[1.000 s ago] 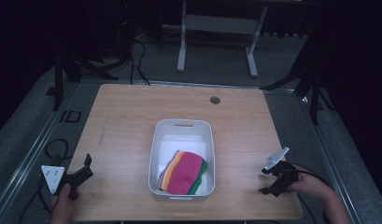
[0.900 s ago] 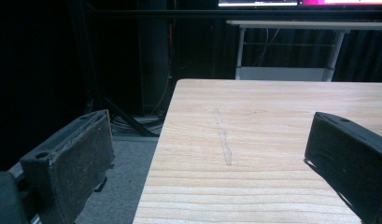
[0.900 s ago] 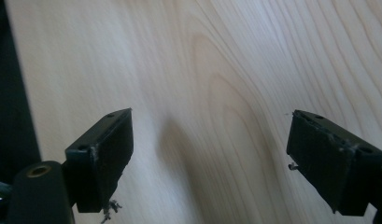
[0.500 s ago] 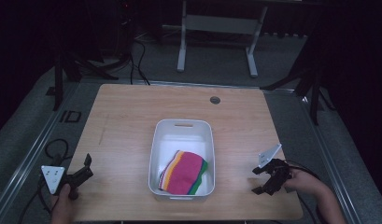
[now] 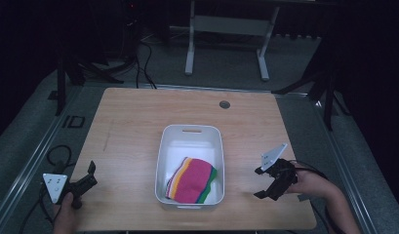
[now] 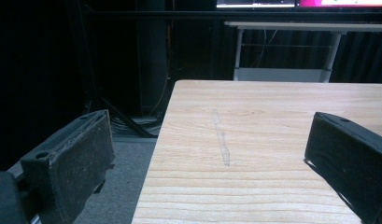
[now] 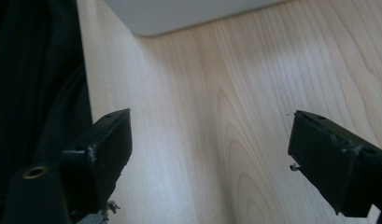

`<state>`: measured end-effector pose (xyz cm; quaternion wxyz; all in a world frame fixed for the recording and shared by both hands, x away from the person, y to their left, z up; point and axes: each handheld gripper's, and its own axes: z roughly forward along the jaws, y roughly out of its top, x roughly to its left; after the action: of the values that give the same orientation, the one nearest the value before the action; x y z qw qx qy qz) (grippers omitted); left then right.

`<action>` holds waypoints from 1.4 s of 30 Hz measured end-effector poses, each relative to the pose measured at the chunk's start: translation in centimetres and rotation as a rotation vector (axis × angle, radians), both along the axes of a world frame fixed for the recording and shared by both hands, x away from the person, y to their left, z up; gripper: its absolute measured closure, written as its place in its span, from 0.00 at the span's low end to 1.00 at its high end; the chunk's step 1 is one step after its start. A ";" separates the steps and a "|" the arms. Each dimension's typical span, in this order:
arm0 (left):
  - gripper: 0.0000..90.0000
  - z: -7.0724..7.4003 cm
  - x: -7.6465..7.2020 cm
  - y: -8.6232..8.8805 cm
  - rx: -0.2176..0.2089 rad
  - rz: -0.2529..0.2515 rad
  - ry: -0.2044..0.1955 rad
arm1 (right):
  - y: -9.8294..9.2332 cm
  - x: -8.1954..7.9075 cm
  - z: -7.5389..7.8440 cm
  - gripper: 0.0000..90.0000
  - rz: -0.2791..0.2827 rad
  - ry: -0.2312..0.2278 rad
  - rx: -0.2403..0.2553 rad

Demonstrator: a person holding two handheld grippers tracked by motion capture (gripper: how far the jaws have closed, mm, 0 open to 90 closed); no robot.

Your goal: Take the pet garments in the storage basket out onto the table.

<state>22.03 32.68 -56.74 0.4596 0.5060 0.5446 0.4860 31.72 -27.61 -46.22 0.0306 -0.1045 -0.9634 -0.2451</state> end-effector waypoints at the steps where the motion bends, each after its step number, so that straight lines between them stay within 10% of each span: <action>1: 0.02 0.0 0.0 0.0 -0.001 0.000 0.000 | 0.3 0.0 0.3 0.15 0.007 0.001 -0.005; 25: 0.02 0.0 0.0 0.0 -0.001 -0.004 0.000 | 9.6 1.7 5.6 0.15 0.107 -0.039 -0.011; 42: 0.02 0.0 0.0 0.1 -0.002 -0.012 0.001 | 16.6 2.9 2.5 0.15 0.199 0.016 -0.072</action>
<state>22.04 32.73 -56.73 0.4625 0.5089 0.5425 0.4824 34.64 -11.00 -43.75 0.0588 -0.0113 -0.9768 -0.2054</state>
